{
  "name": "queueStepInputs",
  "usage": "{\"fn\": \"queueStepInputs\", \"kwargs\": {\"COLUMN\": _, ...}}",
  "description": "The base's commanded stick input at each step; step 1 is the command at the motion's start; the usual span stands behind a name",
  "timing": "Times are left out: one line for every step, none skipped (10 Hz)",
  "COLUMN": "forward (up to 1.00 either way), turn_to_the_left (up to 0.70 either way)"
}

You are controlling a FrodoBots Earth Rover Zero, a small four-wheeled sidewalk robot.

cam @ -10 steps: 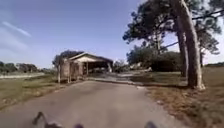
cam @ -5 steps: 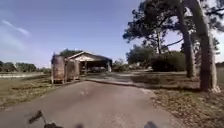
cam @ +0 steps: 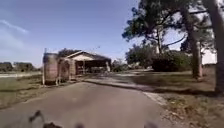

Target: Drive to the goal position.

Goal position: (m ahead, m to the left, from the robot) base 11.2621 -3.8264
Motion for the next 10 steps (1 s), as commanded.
{"fn": "queueStepInputs", "kwargs": {"forward": 1.0, "turn_to_the_left": -0.19}}
{"fn": "queueStepInputs", "kwargs": {"forward": 1.0, "turn_to_the_left": -0.22}}
{"fn": "queueStepInputs", "kwargs": {"forward": 1.0, "turn_to_the_left": -0.08}}
{"fn": "queueStepInputs", "kwargs": {"forward": 1.0, "turn_to_the_left": -0.01}}
{"fn": "queueStepInputs", "kwargs": {"forward": 1.0, "turn_to_the_left": 0.0}}
{"fn": "queueStepInputs", "kwargs": {"forward": 1.0, "turn_to_the_left": 0.0}}
{"fn": "queueStepInputs", "kwargs": {"forward": 1.0, "turn_to_the_left": 0.0}}
{"fn": "queueStepInputs", "kwargs": {"forward": 1.0, "turn_to_the_left": 0.0}}
{"fn": "queueStepInputs", "kwargs": {"forward": 1.0, "turn_to_the_left": 0.0}}
{"fn": "queueStepInputs", "kwargs": {"forward": 1.0, "turn_to_the_left": 0.0}}
